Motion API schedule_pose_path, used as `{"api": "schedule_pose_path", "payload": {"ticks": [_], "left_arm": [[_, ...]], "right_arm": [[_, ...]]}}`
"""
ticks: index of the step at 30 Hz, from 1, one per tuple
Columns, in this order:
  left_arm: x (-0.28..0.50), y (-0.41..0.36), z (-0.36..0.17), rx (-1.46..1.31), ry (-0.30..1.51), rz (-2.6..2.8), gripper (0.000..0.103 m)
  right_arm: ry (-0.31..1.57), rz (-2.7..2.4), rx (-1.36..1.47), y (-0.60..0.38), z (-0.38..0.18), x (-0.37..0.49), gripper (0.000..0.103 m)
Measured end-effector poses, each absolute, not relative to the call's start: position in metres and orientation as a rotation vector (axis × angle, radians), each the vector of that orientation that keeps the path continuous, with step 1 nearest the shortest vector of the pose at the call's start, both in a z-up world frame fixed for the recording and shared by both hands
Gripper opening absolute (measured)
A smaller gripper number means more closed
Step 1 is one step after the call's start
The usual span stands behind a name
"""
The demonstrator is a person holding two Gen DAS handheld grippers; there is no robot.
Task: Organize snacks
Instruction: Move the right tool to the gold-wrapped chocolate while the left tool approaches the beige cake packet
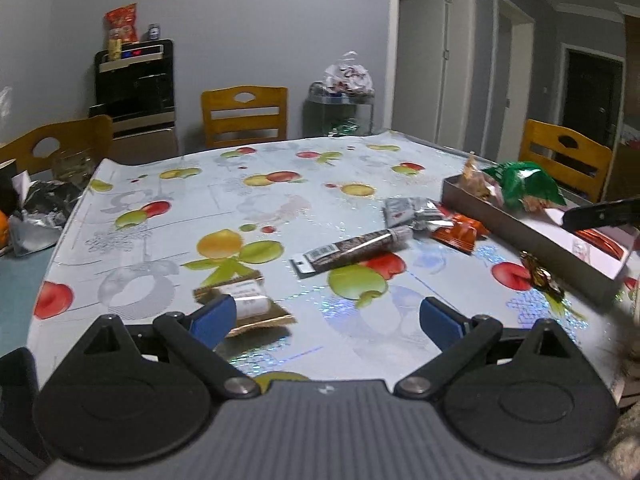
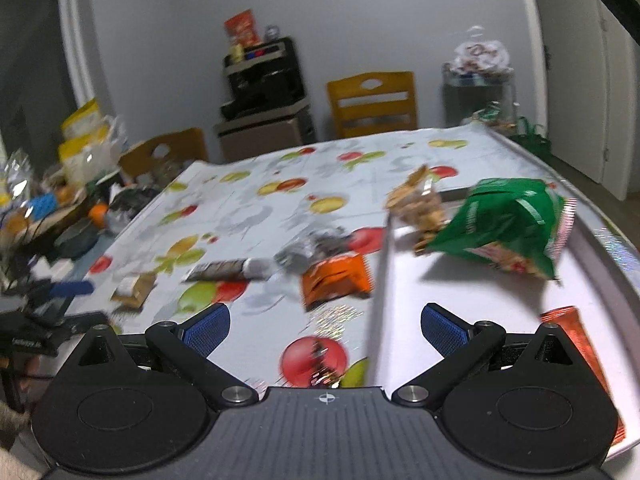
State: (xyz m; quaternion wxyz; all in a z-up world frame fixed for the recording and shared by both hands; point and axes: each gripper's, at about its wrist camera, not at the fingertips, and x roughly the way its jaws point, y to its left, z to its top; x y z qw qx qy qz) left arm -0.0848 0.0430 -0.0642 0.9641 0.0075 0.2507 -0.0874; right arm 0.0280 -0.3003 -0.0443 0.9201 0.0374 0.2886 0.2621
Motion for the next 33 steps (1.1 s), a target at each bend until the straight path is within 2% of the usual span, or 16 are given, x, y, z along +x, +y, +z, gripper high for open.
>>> {"api": "schedule_pose_path", "payload": {"ticks": [6,12,18,23,33], "left_arm": [[-0.083,0.032,-0.065,0.032,0.509,-0.216,0.099],[-0.083,0.028,-0.065,0.038,0.512,-0.231,0.099],[-0.08,0.026,-0.069,0.036,0.535,-0.248,0.099],[-0.078,0.019,-0.068,0.048,0.537,-0.277,0.099],[-0.072,0.008,-0.07,0.065,0.555,-0.303,0.099]], "right_arm": [[0.596,0.572,-0.057,-0.274,-0.05,0.017,0.094],[0.646,0.583,-0.044,-0.262,-0.057,0.019,0.086],[0.626,0.485,-0.11,-0.25,-0.065,0.017,0.084],[0.678,0.479,-0.16,-0.238,-0.078,0.019,0.077],[0.677,0.495,-0.195,-0.228,-0.087,0.013,0.077]]}}
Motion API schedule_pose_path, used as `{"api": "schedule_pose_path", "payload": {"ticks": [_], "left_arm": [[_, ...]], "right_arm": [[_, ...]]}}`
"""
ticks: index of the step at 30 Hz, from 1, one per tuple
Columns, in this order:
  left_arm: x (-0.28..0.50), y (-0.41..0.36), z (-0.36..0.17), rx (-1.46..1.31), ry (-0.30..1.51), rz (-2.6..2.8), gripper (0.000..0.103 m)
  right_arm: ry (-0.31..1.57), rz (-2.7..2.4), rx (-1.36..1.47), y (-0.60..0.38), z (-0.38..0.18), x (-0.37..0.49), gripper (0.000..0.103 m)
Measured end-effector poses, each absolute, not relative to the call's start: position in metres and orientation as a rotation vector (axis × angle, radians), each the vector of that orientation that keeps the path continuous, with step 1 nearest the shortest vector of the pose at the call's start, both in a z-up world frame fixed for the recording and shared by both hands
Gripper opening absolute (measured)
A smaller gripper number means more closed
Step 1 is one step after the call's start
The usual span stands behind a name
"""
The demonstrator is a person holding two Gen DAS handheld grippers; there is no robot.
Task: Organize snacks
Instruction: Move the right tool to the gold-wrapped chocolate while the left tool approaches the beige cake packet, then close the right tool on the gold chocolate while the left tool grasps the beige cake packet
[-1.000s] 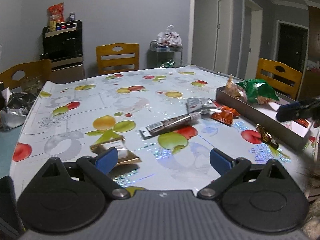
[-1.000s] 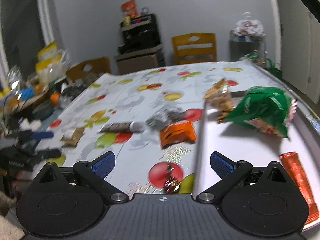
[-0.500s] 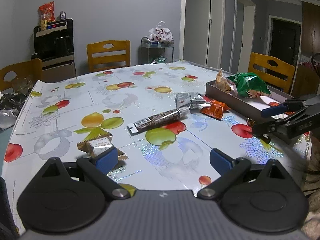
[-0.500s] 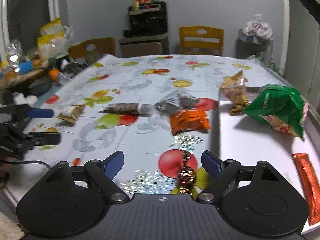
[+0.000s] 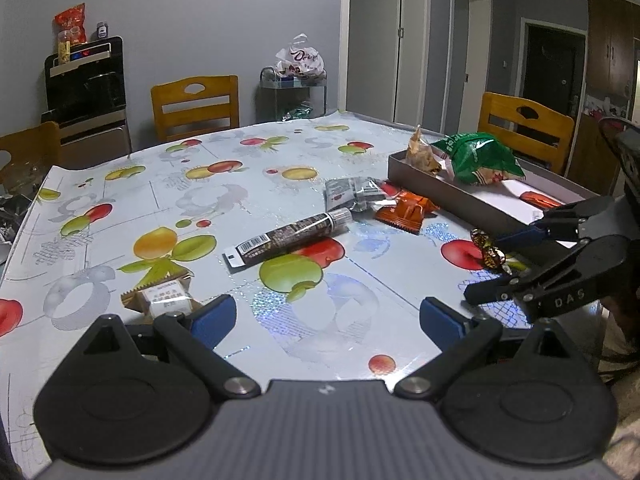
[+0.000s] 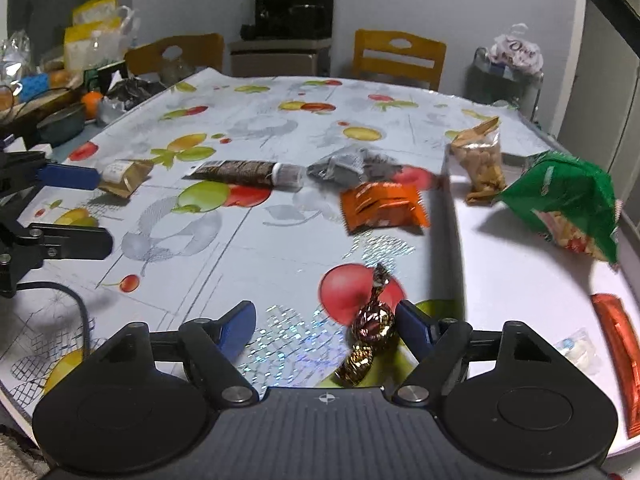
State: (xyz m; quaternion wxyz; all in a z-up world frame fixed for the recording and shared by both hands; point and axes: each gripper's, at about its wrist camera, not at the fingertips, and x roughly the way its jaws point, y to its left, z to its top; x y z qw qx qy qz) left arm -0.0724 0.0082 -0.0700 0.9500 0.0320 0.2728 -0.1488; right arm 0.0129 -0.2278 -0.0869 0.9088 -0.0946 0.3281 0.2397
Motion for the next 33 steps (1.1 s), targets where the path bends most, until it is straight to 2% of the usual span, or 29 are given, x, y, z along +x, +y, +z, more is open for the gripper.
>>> {"api": "schedule_pose_path", "payload": {"ticks": [13,16,21,33], "left_arm": [[-0.071,0.003,-0.07,0.084,0.568,-0.312,0.099],[-0.069,0.001,-0.07,0.086,0.569,-0.315,0.099],[-0.069,-0.003,-0.068,0.097,0.555,-0.313,0.099],[-0.069,0.004,-0.066,0.091,0.507,-0.239,0.099]], "right_arm": [[0.614,0.628,-0.202,-0.221,-0.087,-0.003,0.074],[0.595,0.631,-0.229,-0.218,-0.091,-0.007,0.072],[0.594,0.648,-0.198,-0.222,-0.093,-0.008,0.062],[0.58,0.607,-0.161,-0.235,-0.095,-0.004,0.058]]}}
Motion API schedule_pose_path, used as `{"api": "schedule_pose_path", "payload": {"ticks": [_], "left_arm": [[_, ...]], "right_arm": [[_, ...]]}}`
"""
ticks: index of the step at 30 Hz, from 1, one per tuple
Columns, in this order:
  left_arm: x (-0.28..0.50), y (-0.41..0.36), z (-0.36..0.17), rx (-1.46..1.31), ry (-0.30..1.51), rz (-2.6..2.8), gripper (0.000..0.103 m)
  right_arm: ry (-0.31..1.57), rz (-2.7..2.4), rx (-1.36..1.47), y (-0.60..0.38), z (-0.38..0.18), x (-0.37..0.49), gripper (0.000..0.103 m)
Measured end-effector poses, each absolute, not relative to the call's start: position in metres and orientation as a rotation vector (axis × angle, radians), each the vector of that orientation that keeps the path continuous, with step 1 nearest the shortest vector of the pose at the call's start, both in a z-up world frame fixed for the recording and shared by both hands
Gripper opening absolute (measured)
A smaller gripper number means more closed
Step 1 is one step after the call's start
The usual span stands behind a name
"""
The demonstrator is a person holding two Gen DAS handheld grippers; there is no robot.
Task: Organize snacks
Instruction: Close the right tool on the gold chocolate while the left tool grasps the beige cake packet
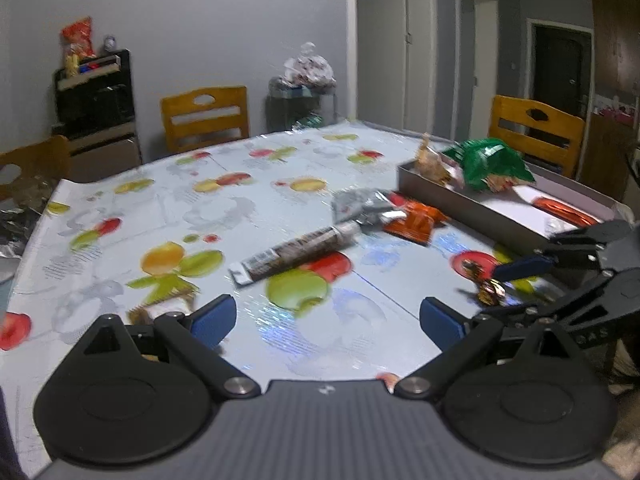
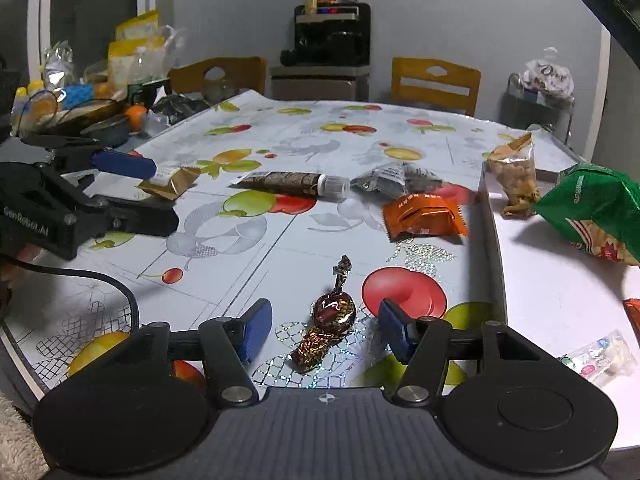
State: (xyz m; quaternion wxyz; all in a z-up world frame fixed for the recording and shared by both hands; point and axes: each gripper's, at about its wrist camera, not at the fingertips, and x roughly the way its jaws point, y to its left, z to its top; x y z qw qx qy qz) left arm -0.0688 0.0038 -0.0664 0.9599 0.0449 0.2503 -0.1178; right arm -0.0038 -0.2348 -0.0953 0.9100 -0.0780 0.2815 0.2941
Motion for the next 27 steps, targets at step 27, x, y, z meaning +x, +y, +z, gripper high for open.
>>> {"api": "schedule_pose_path", "payload": {"ticks": [27], "left_arm": [[-0.008,0.074,-0.091,-0.14,0.59,0.102,0.088]], "right_arm": [[0.592,0.617,-0.198,-0.231,-0.09,-0.002,0.039]]}}
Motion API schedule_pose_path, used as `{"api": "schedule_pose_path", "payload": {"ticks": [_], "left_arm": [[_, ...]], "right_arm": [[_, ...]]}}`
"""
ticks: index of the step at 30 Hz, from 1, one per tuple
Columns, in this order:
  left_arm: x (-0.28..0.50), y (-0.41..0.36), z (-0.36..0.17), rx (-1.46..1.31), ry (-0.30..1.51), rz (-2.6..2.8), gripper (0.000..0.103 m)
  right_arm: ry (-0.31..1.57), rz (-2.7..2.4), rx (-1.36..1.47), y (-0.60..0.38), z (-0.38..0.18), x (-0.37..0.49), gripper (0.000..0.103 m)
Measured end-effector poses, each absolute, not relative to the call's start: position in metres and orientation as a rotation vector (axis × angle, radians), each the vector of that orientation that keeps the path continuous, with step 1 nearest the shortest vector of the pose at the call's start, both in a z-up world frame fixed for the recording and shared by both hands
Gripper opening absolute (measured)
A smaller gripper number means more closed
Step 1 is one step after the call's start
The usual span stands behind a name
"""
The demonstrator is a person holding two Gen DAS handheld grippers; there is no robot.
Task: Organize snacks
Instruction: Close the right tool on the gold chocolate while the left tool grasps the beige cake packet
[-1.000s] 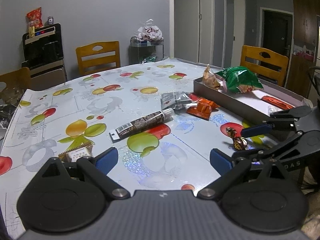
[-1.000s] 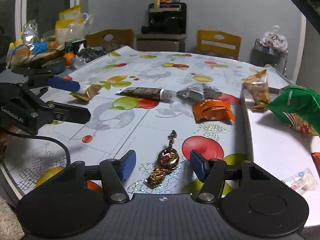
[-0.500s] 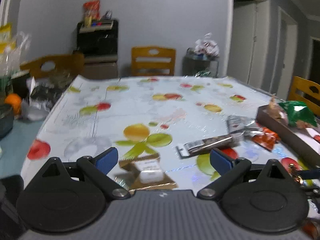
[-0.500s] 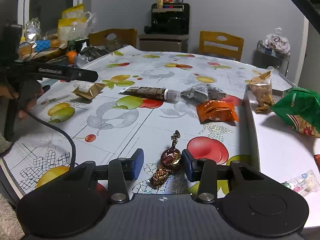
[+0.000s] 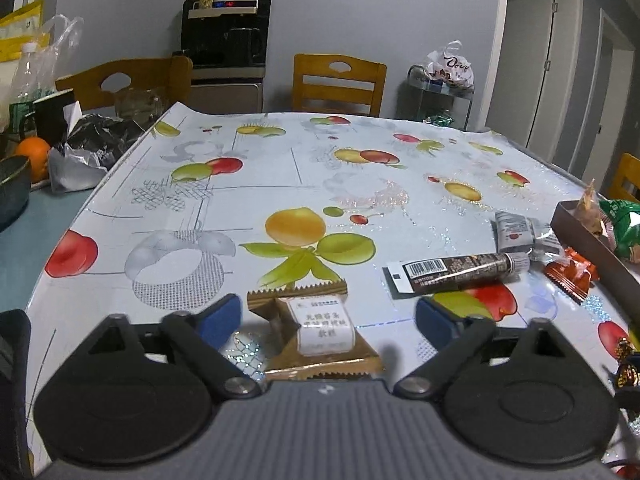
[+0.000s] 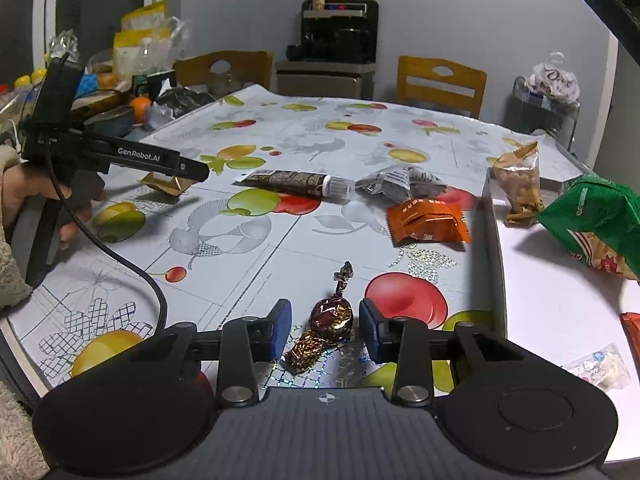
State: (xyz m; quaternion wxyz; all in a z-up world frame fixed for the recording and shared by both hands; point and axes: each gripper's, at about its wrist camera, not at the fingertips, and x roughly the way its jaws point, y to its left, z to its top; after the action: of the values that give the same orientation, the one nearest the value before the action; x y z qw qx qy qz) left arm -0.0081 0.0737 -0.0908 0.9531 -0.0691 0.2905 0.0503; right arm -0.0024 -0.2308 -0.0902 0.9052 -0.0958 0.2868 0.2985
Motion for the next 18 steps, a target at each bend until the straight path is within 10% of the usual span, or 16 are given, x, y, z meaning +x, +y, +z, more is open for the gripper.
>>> {"api": "schedule_pose_path", "payload": {"ticks": [18], "left_arm": [[-0.0076,0.0735,-0.095,-0.165,0.621,0.087,0.039]], "right_arm": [[0.591,0.618,-0.186,-0.2314,-0.092,-0.0022,0.031]]}}
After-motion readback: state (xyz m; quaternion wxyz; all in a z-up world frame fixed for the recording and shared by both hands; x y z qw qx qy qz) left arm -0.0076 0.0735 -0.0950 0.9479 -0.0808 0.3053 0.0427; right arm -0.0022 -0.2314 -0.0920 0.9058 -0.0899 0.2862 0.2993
